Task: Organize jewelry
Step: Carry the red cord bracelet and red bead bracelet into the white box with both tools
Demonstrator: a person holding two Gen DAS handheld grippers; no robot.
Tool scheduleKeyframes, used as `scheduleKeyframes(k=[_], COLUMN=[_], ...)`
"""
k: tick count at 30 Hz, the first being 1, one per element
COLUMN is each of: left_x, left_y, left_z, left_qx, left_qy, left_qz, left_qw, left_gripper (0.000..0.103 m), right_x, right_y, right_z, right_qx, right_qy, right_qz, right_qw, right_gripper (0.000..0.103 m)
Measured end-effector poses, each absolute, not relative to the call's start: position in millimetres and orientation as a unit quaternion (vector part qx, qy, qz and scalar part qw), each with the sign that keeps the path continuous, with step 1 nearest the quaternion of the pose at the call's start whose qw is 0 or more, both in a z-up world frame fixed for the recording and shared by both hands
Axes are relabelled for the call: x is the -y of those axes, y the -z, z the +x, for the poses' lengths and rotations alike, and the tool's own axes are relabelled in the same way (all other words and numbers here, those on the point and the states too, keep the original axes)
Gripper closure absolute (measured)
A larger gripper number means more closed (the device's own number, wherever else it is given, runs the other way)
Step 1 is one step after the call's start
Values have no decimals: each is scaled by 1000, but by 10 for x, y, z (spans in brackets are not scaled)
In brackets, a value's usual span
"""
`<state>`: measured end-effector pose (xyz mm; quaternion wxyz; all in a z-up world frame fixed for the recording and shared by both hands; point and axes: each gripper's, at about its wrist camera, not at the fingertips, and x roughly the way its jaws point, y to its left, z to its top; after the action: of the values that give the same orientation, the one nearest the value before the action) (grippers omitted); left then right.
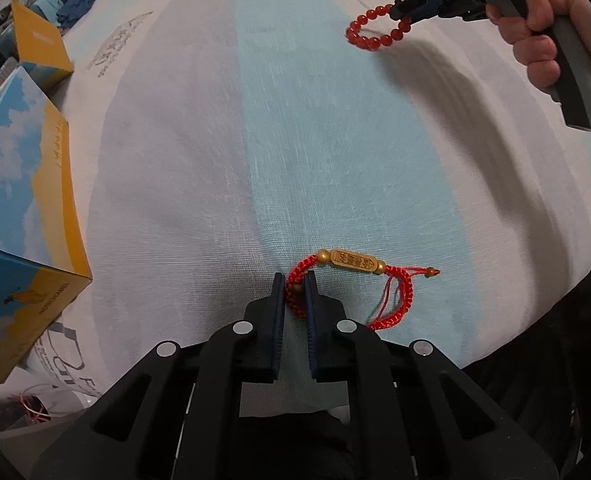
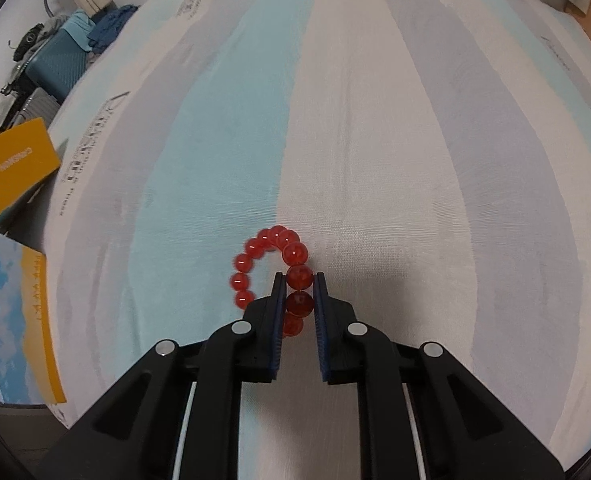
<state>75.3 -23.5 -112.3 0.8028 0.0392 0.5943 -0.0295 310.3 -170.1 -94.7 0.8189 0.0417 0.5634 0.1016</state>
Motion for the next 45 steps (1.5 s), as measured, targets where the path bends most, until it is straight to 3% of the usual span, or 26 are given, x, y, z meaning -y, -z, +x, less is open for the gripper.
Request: scheduleKeyframes(k=[29, 45], left_x=[73, -394], left_y=[468, -144], left_z=[734, 795], left_qx=[-533, -489], left_qy=[-2, -28], left_qz=[39, 14], left_qw=[845, 872], left_gripper=[95, 95], right_x=[1997, 1712], right_y=[207, -275], right_z=[2281, 1679], right_qx=[-518, -484], right_qy=[-95, -113], right_qz=[51, 44], right_qw=[849, 867], right_gripper=[90, 90])
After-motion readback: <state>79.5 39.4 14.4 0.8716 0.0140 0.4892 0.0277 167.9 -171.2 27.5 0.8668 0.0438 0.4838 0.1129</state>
